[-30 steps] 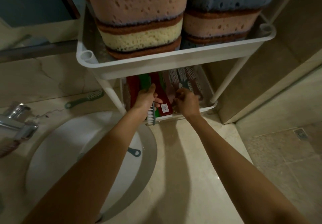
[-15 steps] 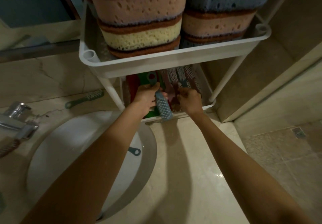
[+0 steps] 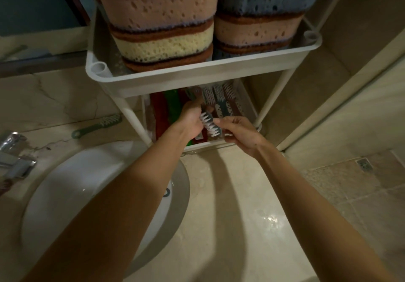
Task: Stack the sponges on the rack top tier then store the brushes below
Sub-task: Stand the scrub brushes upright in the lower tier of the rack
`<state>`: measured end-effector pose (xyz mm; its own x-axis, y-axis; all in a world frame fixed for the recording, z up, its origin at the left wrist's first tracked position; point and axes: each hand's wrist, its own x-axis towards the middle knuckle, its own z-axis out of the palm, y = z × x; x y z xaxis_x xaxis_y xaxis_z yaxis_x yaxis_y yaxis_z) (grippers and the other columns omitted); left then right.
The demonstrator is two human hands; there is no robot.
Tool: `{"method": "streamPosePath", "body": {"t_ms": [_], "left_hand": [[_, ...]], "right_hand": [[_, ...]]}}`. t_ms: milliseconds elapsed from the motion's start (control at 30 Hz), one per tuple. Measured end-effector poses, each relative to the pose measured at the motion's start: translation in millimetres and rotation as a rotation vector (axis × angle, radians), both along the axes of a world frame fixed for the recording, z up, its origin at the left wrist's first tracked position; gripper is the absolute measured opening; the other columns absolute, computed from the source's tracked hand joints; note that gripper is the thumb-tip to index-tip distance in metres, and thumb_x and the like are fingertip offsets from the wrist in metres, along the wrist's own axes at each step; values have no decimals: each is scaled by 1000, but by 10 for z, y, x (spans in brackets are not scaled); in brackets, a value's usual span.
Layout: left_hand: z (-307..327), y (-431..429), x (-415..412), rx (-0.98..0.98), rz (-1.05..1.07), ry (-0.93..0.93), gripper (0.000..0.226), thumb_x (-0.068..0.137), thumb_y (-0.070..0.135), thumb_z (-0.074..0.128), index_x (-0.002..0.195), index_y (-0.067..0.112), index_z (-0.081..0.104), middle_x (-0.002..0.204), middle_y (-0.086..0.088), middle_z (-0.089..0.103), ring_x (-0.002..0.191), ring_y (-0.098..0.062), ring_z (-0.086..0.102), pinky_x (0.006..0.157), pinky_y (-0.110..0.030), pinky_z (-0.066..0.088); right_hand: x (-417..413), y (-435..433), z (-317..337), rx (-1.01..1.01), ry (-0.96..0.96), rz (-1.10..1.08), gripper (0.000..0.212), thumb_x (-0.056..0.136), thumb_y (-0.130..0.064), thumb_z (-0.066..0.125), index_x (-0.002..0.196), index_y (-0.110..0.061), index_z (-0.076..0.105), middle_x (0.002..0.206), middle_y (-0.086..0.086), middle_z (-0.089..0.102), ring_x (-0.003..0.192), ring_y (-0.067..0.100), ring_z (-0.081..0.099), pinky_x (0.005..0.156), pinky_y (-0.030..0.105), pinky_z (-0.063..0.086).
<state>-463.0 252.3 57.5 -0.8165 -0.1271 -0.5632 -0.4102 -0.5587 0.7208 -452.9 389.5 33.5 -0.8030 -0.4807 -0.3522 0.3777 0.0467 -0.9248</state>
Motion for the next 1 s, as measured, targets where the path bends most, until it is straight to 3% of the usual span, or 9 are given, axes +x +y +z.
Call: {"method": "streamPosePath", "body": {"t_ms": [133, 200, 300, 367, 433, 500, 700, 833, 1000], "left_hand": [[-19, -14, -45, -327, -171, 34, 27, 99, 29, 37, 108, 12, 56, 104, -9, 64, 93, -20, 60, 74, -31, 50], [-78, -76, -40, -711, -275, 30, 32, 100, 25, 32, 121, 11, 50, 117, -15, 60, 97, -25, 57, 81, -34, 47], [-228, -207, 42, -1453, -568, 188, 41, 99, 17, 31, 140, 13, 32, 126, -17, 54, 110, -31, 54, 93, -41, 46], [-336, -234, 98, -1655, -758, 270, 46, 99, 17, 31, 145, 14, 26, 143, -13, 41, 131, -31, 37, 108, -42, 32], [-403, -247, 119, -1734, -903, 287, 49, 99, 20, 30, 147, 16, 20, 154, -6, 23, 143, -28, 15, 115, -43, 17], [-441, -263, 122, -1828, -1034, 299, 51, 98, 20, 31, 147, 17, 16, 156, -3, 16, 145, -28, 6, 116, -47, 15], [-415, -258, 146, -1919, -1150, 270, 56, 97, 18, 34, 148, 17, 11, 157, -3, 13, 145, -29, 1, 116, -49, 7], [-413, -271, 158, -1927, -1153, 275, 57, 97, 17, 34, 148, 16, 10, 157, -5, 11, 145, -28, 0, 116, -48, 6], [-416, -262, 150, -1860, -1141, 256, 54, 98, 16, 32, 148, 16, 11, 158, -5, 10, 146, -27, -2, 116, -48, 4]], "right_hand": [[-75, -7, 29, 172, 54, -125, 12, 78, -17, 70, 69, -13, 64, 74, 0, 64, 59, 5, 58, 50, 15, 50], [-167, -24, -16, 402, 130, -244, 13, 79, -18, 70, 71, -12, 62, 75, -1, 63, 63, 8, 59, 54, 18, 51], [-315, -79, -99, 660, 268, -264, 14, 82, -22, 67, 81, -9, 61, 76, 0, 59, 67, 13, 58, 57, 23, 48], [-386, -139, -137, 697, 322, -266, 17, 84, -23, 65, 86, -6, 61, 77, 4, 59, 68, 13, 56, 58, 23, 47], [-439, -208, -173, 720, 372, -261, 21, 85, -22, 64, 93, -3, 62, 79, 6, 59, 71, 15, 56, 58, 22, 45], [-463, -274, -204, 755, 411, -252, 19, 86, -20, 62, 94, -3, 60, 78, 7, 57, 71, 16, 56, 56, 21, 42], [-371, -340, -295, 890, 519, -192, 18, 86, -13, 61, 92, 2, 67, 89, 18, 69, 83, 27, 67, 77, 30, 50], [-361, -344, -301, 871, 539, -206, 20, 89, -5, 52, 107, 1, 59, 106, 19, 65, 99, 30, 62, 92, 38, 50], [-390, -338, -293, 871, 514, -200, 24, 91, -3, 48, 113, 1, 55, 114, 20, 62, 104, 32, 60, 93, 38, 48]]}}
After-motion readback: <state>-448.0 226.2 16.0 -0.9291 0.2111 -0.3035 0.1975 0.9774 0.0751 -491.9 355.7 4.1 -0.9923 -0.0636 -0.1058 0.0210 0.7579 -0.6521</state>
